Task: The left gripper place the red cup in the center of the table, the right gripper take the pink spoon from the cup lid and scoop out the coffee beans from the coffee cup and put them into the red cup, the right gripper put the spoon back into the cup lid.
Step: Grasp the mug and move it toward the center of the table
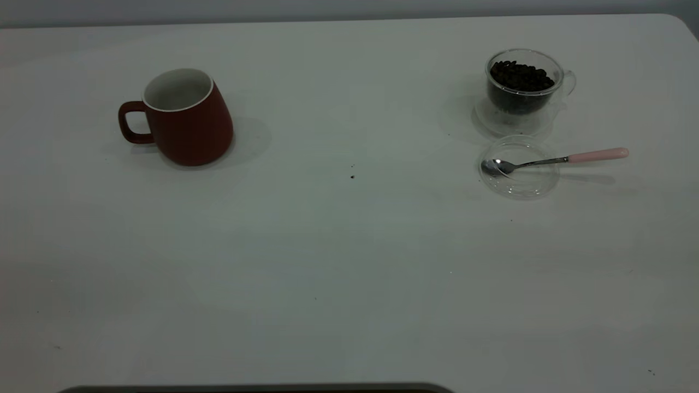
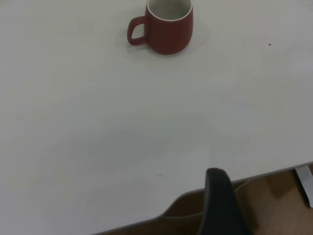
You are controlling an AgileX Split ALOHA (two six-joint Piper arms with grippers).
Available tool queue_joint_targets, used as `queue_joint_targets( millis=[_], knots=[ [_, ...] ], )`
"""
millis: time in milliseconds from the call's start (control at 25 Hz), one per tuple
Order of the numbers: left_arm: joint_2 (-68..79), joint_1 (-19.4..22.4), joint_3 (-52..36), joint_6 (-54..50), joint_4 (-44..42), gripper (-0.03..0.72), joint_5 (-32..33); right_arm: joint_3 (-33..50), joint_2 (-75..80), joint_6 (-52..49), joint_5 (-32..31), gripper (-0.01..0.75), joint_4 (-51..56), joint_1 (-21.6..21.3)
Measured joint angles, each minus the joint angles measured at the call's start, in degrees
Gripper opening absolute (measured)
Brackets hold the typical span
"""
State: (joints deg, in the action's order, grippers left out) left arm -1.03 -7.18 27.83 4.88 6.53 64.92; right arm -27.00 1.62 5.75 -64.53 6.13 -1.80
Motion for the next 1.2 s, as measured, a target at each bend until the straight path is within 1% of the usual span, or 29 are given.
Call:
queue_joint_targets(
  millis=[1080, 1200],
  knots=[
    [0.0, 0.0, 0.0, 0.0, 0.0, 0.505, 0.0, 0.0, 0.0, 0.0, 0.0, 0.239, 0.0, 0.0],
    [0.0, 0.0, 0.0, -1.2, 0.0, 0.505, 0.0, 0.0, 0.0, 0.0, 0.0, 0.239, 0.0, 0.0]
  ],
)
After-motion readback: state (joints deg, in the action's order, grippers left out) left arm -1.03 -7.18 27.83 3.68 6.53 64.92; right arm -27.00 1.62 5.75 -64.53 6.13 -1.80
